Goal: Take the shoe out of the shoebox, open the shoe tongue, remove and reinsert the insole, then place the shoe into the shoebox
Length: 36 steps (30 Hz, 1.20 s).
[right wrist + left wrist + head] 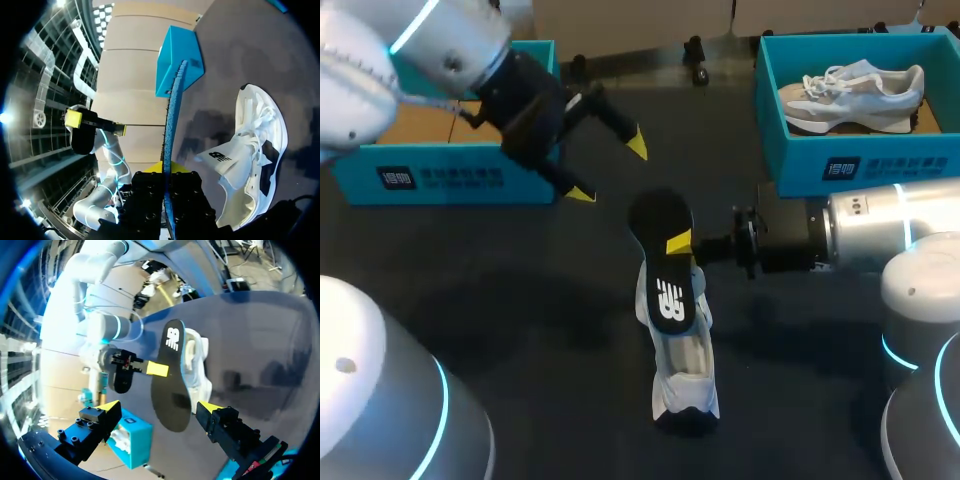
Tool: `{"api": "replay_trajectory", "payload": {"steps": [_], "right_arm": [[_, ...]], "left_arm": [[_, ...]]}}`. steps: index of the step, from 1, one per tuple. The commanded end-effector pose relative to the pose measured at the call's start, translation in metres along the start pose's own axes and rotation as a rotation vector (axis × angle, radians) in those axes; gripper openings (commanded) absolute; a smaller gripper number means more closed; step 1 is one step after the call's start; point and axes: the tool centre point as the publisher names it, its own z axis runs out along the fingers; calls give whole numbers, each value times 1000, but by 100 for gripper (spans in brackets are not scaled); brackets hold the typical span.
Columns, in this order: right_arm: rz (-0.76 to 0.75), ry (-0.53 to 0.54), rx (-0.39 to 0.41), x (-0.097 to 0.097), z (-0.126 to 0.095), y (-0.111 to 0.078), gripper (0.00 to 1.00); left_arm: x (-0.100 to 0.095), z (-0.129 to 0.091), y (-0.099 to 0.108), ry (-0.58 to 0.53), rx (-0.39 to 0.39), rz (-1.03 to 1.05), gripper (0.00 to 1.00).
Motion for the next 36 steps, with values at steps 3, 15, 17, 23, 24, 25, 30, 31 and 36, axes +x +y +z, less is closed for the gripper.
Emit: {"api": "replay_trajectory", "payload": {"steps": [3,15,17,23,24,25,30,31,36], "right_arm": [[1,-6,-1,1,2,-1,0],[1,-6,-1,1,2,-1,0],[1,-6,-1,1,2,-1,0],[1,-6,-1,1,2,-1,0],[1,-6,-1,1,2,-1,0],[1,-6,-1,1,2,-1,0],[1,-6,-1,1,2,-1,0],[1,-6,-1,1,2,-1,0],[1,-6,-1,1,2,-1,0]], "left_arm": [[6,1,-3,-269,-9,3,100],[41,-4,-4,-449,-44,1,100],[49,-4,-10,-470,-63,-6,100],[65,0,-18,-532,-72,-43,100],[65,0,-18,-532,-72,-43,100],[65,0,-18,-532,-72,-43,100],[65,0,-18,-532,-72,-43,100],[65,0,-18,-532,-72,-43,100],[68,32,-10,-598,-143,-91,100]]}}
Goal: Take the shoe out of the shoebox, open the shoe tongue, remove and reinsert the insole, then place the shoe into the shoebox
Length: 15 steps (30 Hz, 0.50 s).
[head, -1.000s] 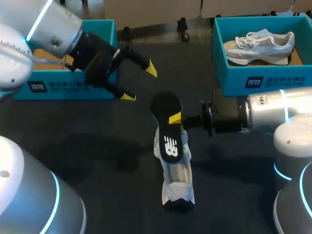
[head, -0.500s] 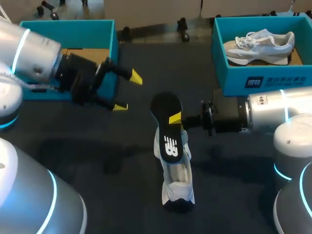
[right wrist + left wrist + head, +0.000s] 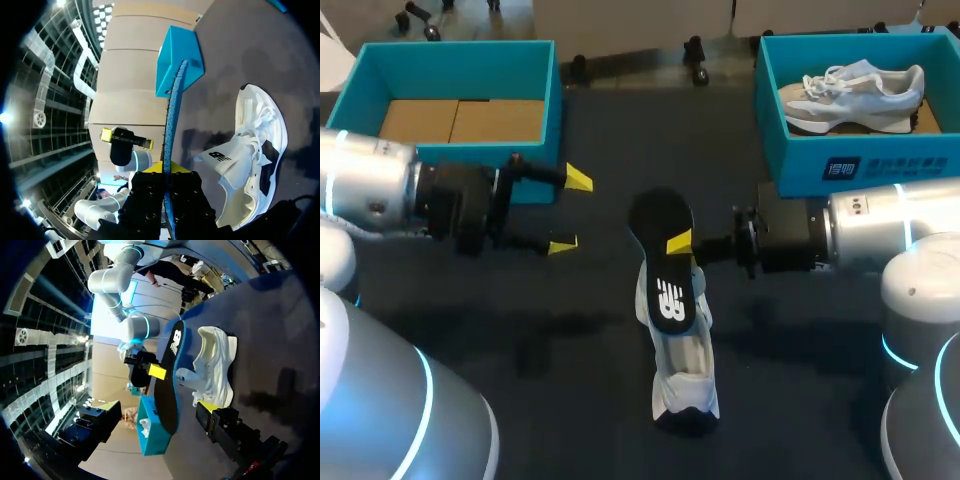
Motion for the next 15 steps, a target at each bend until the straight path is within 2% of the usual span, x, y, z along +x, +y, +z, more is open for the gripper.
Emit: {"api": "replay_trajectory", "payload": {"steps": [1,2,3,7,15], "right_arm": [[2,-7,-1,1,2,-1,0],[2,-7,-1,1,2,-1,0],[2,-7,-1,1,2,-1,0],[2,-7,-1,1,2,-1,0],[2,-7,-1,1,2,-1,0]], "left_arm": [[13,31,5,-123,-114,23,100],[14,36,5,-135,-137,39,100],[13,39,6,-139,-103,15,100],[8,47,6,-196,-83,-4,100],[15,67,5,-195,-69,-19,99]]}}
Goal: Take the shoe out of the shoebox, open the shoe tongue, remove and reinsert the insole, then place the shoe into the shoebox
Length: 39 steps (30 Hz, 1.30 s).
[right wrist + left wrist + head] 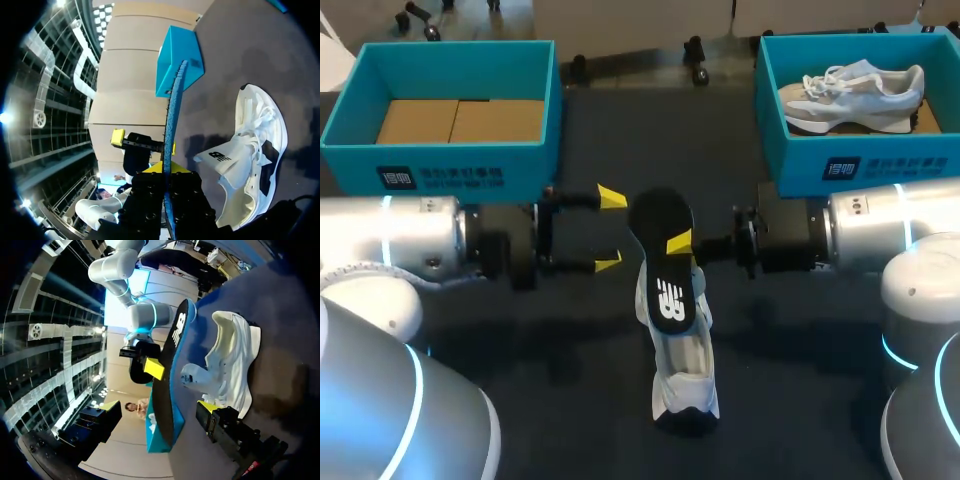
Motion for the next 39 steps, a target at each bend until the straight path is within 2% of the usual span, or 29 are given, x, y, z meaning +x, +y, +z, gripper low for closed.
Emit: {"api": "replay_trajectory", "payload": {"steps": [1,6,14,16,17,20,24,32,39], "right_arm": [[2,-7,-1,1,2,-1,0],[2,-7,-1,1,2,-1,0],[2,-7,-1,1,2,-1,0],[2,-7,-1,1,2,-1,0],[2,-7,-1,1,2,-1,0],[2,-7,-1,1,2,-1,0],[2,-7,-1,1,2,-1,0],[2,-7,-1,1,2,-1,0],[2,-7,-1,1,2,-1,0]], "left_arm": [[4,13,3,-24,11,-9,93],[6,22,0,-24,21,-13,93],[17,36,2,-44,35,-52,73],[18,40,1,-54,32,-52,58],[18,42,1,-60,33,-55,56],[18,47,0,-73,32,-60,58],[18,53,-1,-84,29,-64,49],[15,63,-2,-111,22,-66,47],[11,64,-2,-135,15,-65,34]]}}
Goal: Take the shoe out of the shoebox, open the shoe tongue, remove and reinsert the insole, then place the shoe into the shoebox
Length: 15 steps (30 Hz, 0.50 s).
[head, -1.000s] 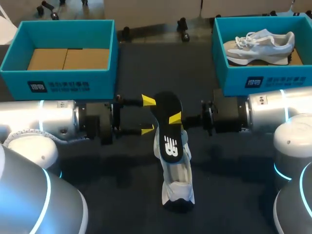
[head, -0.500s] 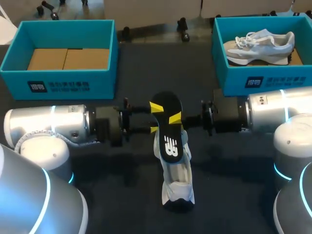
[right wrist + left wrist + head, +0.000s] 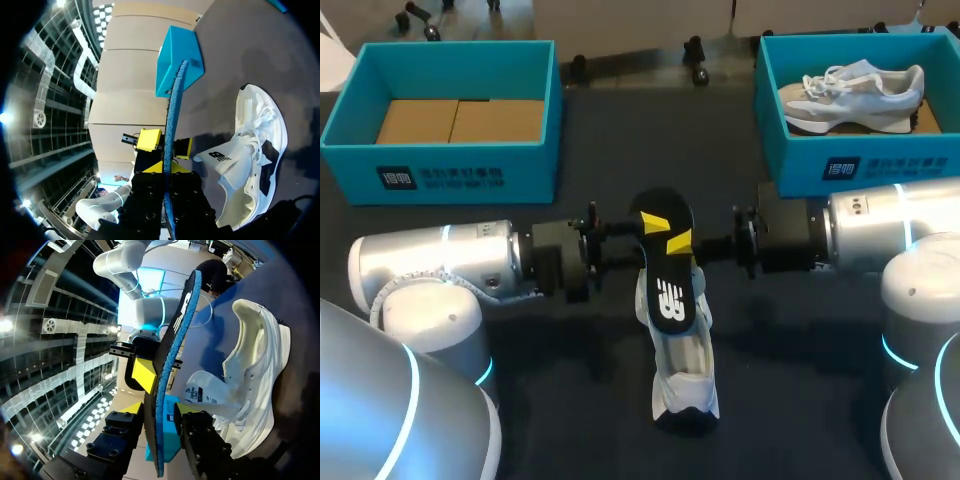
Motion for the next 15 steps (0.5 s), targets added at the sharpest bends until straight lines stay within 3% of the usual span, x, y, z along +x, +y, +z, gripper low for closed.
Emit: {"api": "replay_trajectory", "payload": {"steps": [1,15], "right_arm": [[2,-7,-1,1,2,-1,0],[2,-7,-1,1,2,-1,0]], "left_arm": [[0,3,0,-14,-9,4,33],[-2,4,3,-37,-34,15,20]]}}
